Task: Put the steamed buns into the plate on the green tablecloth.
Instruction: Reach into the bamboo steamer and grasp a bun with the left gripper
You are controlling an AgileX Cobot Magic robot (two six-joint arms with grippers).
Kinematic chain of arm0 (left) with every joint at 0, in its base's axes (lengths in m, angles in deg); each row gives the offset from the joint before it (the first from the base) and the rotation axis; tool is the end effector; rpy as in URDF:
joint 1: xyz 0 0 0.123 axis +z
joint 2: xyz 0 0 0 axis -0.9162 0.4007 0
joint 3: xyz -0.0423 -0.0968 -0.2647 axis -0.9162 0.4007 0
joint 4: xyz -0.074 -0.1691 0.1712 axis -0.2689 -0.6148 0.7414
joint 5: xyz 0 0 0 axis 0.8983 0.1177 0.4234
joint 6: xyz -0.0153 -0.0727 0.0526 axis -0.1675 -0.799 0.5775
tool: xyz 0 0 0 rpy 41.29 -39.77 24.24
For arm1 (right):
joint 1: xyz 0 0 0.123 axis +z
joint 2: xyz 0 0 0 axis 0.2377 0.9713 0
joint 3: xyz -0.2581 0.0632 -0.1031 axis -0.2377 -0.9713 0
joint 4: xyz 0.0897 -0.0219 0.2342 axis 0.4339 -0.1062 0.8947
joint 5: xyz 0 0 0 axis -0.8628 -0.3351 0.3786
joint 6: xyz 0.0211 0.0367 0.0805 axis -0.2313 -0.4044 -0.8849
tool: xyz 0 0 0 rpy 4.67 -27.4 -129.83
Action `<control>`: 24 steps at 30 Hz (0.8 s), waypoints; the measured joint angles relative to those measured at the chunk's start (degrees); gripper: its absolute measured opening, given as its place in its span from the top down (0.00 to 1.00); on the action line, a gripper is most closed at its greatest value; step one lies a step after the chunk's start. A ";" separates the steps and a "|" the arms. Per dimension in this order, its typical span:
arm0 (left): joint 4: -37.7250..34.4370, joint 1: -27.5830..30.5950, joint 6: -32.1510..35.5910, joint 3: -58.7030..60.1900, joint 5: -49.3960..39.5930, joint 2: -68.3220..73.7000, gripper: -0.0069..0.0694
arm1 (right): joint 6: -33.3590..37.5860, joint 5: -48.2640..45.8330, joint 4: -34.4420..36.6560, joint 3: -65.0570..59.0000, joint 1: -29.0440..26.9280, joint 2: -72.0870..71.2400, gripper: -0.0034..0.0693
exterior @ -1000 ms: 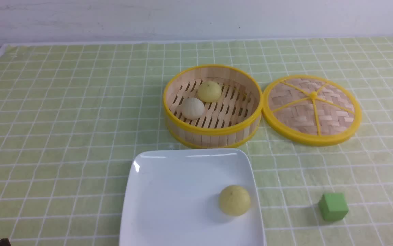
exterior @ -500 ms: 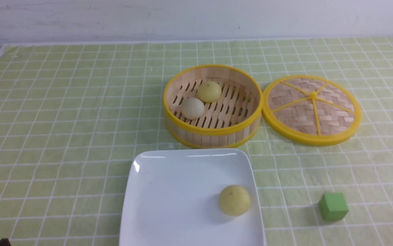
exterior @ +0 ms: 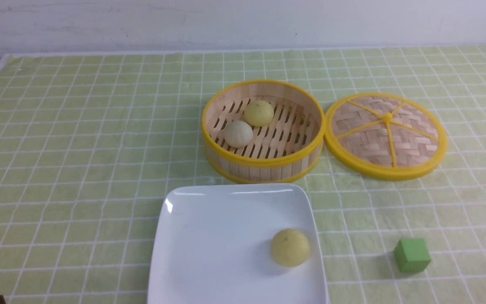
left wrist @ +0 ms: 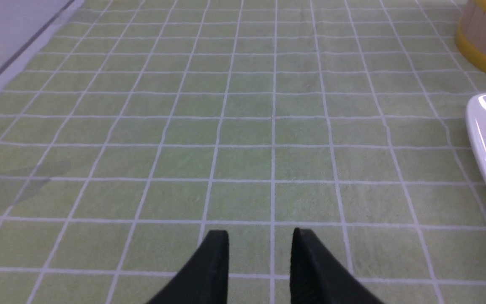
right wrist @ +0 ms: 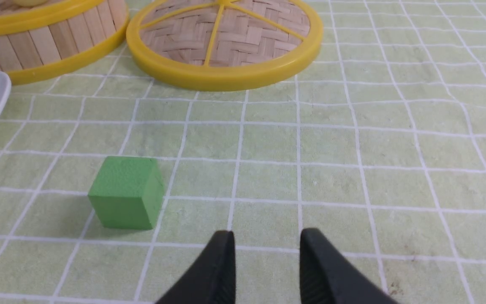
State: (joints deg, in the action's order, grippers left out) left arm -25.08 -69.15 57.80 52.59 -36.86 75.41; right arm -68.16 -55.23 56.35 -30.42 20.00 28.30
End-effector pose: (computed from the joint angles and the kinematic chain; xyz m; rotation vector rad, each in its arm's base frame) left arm 0.0529 0.0056 0.1723 0.0038 1.8635 0.0646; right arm 0.0512 0.0047 0.1718 -0.0397 1.8961 0.1041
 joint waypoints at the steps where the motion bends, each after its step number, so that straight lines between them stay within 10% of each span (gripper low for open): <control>1: 0.11 0.00 0.00 0.00 -0.05 0.00 0.59 | 0.00 0.00 0.00 0.00 0.00 0.00 0.62; 12: -1.74 0.00 -5.91 0.16 1.98 0.00 0.59 | -2.09 1.67 1.28 -0.30 0.00 0.00 0.62; 17: -26.39 0.00 -33.93 0.16 6.84 0.00 0.59 | -21.57 3.83 22.40 -0.50 0.00 0.00 0.62; 24: -33.46 -0.06 -45.97 0.29 12.73 0.00 0.61 | -28.65 7.51 28.28 -0.50 0.00 0.00 0.62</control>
State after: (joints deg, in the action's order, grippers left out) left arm -58.54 -69.21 11.83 52.88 -24.13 75.41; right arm -96.81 -47.72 84.64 -30.91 20.00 28.30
